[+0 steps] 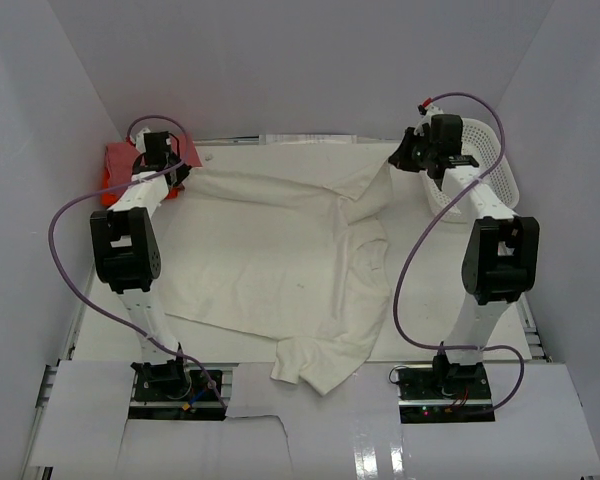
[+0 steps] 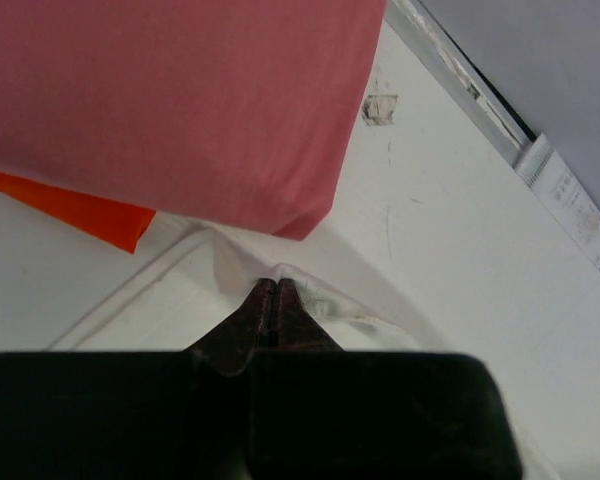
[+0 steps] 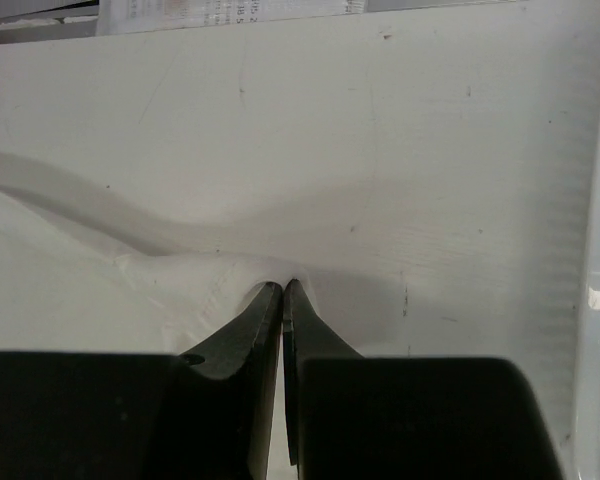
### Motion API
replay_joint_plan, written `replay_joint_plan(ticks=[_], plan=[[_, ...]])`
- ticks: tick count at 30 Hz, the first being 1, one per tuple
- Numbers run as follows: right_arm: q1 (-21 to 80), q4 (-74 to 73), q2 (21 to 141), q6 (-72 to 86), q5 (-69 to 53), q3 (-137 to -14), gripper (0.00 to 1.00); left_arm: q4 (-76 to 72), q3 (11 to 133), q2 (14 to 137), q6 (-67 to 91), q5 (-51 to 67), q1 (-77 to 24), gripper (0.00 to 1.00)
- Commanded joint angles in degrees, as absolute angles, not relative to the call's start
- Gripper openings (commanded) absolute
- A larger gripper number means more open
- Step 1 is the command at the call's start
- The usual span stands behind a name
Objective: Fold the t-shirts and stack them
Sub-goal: Flatten out the tshirt
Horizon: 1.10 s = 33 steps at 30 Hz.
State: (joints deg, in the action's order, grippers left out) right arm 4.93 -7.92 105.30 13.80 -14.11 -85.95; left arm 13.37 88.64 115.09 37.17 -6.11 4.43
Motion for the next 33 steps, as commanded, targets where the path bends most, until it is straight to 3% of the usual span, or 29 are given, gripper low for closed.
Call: replay_joint_plan(ticks=[1, 9, 14, 21, 25, 33], plan=[[4.75, -3.08, 108.62, 13.62, -17.14, -94.36, 0.08, 12.48, 93.95, 113.03, 35.95, -11.94, 5.18, 0.00], [5.36, 0.79, 123.03, 15.56, -22.33, -109.93, 0.08, 11.08, 96.32, 112.32, 38.76, -14.50, 7.21, 0.00], [6.15, -5.89, 131.64, 15.73, -23.20, -122.42, 0.08, 11.78, 98.88, 115.05, 38.05, -13.27, 7.29, 0.00], [6.42, -5.62, 133.68, 14.94, -20.13, -120.23, 0.08, 10.11, 98.35, 116.98, 37.71, -11.60, 7.21, 0.00], [6.42, -11.42, 139.38, 15.03, -23.72, -125.14, 0.08, 9.93, 97.74, 116.98, 37.88, -11.69, 7.21, 0.00], [8.00, -10.81, 139.40, 15.65, -24.52, -117.78, 0.08, 9.14, 96.33, 115.40, 37.18, -12.31, 7.21, 0.00]])
